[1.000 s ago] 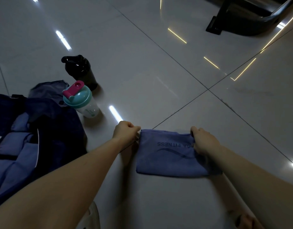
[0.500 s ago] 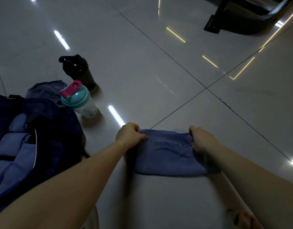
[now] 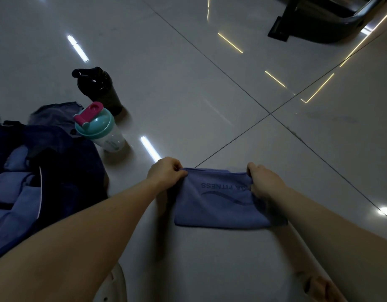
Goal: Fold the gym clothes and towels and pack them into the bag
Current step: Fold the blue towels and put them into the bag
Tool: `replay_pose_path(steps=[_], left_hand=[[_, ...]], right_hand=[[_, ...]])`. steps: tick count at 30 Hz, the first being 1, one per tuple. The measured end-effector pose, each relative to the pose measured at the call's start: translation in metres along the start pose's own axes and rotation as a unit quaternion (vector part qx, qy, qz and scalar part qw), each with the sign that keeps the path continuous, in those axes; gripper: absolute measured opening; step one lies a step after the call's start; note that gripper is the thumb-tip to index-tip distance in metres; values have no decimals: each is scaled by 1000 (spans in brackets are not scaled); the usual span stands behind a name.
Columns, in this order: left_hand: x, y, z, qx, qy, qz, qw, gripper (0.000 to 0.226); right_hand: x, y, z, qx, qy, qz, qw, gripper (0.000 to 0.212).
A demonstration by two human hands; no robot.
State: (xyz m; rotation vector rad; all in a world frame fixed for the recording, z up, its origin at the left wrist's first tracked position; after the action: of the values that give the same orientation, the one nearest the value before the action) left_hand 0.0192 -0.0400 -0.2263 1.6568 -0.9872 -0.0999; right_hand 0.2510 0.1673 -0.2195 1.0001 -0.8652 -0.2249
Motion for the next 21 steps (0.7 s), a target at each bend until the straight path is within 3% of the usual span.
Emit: replay_pose_path(steps=[5,12,19,21], left_hand=[[3,5,-3,-101,8,-33,994,47],[36,-7,-6,77,4,-35,996,27],[95,-37,-26,-33,-123,-182,975,10],[97,-36,-23,-23,-113,-193,974,12]], right_hand=[[-2,0,-1,6,3,4,1000,35],[2,1,1,0,-4,-3,1000,35],[6,1,5,0,-2,-10,1000,33],[6,1,5,-1,-5,-11,1000,32]])
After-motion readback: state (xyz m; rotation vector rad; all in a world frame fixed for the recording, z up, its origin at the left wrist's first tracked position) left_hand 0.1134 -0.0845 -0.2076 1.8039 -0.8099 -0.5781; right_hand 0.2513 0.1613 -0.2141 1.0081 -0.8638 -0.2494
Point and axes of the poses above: each hand's wrist, its own x-axis away from the middle knuckle, its own y-axis out of the back of the hand, z = x × y, the point moved 3 cm from there along -x, towards the middle knuckle, and after that the axes turned 9 degrees about -x, right-handed, at the moved point
